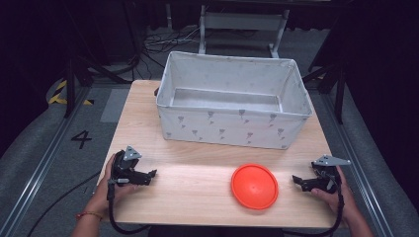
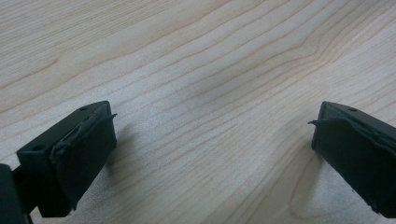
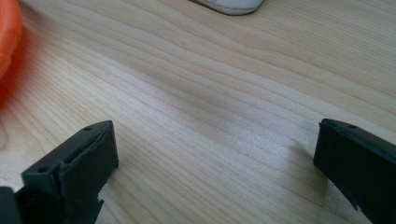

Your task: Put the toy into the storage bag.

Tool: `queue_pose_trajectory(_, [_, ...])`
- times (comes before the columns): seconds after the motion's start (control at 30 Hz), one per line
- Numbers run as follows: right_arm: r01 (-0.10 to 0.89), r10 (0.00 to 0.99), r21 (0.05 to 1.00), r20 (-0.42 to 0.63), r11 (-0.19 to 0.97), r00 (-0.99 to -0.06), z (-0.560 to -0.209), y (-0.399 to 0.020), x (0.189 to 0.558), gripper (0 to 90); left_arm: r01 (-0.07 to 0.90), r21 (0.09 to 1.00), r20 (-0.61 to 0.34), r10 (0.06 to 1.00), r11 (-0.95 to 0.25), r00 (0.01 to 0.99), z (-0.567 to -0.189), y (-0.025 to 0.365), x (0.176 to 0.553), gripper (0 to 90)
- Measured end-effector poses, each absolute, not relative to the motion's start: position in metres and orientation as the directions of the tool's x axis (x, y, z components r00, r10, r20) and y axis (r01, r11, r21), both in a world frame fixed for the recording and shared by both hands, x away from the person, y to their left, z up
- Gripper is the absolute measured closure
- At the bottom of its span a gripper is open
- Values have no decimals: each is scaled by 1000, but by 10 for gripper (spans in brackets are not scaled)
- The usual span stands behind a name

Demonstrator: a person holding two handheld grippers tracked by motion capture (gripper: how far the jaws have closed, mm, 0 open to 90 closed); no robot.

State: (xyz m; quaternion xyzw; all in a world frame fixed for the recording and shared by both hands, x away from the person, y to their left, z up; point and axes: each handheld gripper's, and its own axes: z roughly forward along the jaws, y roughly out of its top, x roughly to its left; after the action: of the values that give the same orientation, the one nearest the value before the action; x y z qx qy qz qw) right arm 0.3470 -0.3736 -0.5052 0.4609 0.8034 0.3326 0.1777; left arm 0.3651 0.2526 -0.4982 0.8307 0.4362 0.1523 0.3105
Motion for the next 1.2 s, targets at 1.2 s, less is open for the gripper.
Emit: queue_pose_trajectory(1.2, [504, 702, 748, 73, 431, -708, -464, -307, 333, 168, 625, 650, -13, 815, -434, 580, -498, 255, 363, 5])
